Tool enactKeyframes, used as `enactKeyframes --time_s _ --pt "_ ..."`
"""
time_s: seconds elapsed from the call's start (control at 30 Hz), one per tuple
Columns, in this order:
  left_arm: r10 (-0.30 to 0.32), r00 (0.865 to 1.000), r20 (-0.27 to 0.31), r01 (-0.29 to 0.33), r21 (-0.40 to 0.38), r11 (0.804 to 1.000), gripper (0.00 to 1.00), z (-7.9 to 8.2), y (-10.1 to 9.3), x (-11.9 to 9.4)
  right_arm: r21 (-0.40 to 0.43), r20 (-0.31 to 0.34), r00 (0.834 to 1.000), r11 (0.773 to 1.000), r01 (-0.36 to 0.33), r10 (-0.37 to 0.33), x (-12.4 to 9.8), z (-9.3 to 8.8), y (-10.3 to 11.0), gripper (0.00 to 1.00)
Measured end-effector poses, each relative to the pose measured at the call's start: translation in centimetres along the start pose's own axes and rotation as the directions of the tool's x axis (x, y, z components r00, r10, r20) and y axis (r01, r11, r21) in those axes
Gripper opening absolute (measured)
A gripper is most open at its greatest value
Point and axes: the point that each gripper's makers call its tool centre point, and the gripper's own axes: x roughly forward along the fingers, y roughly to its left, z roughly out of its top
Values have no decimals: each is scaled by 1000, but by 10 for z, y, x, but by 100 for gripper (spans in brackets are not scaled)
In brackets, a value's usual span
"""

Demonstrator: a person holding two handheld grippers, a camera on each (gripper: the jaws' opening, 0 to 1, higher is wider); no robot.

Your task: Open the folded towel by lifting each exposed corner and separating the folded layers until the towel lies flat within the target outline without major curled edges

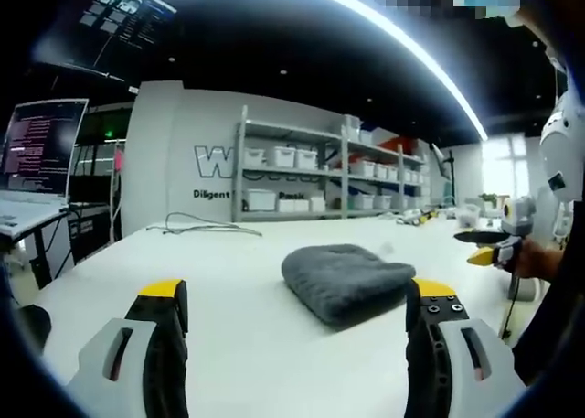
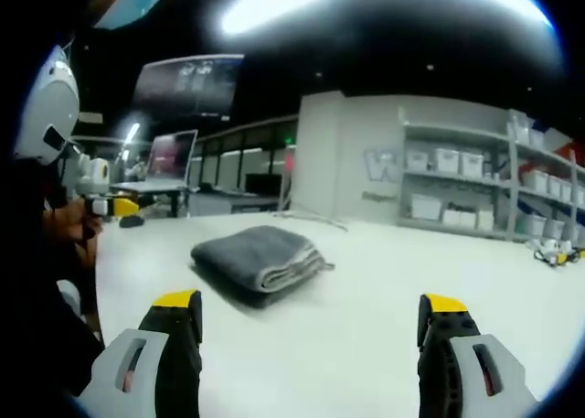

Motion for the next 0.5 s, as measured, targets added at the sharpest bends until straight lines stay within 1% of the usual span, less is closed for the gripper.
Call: enactKeyframes --time_s 0.1,0.23,0.3,0.43,0.5 --pt "3 1000 1 -3 -10 1000 98 0 1 -1 7 6 1000 1000 2 -2 -4 3 -2 100" --pt "0 1000 19 0 -25 1000 100 3 -1 -3 16 22 1000 1000 10 -10 -11 7 -3 100" --pt "-2 1000 19 2 -21 1000 100 3 -2 -3 17 24 1000 1000 14 -14 -13 7 -3 100" --pt "-16 1000 9 16 7 1000 100 2 -6 -5 4 5 1000 1000 23 -23 -17 2 -3 100" --pt "-20 1000 7 20 12 1000 100 1 -7 -5 -3 3 1000 1000 30 -30 -20 2 -4 100"
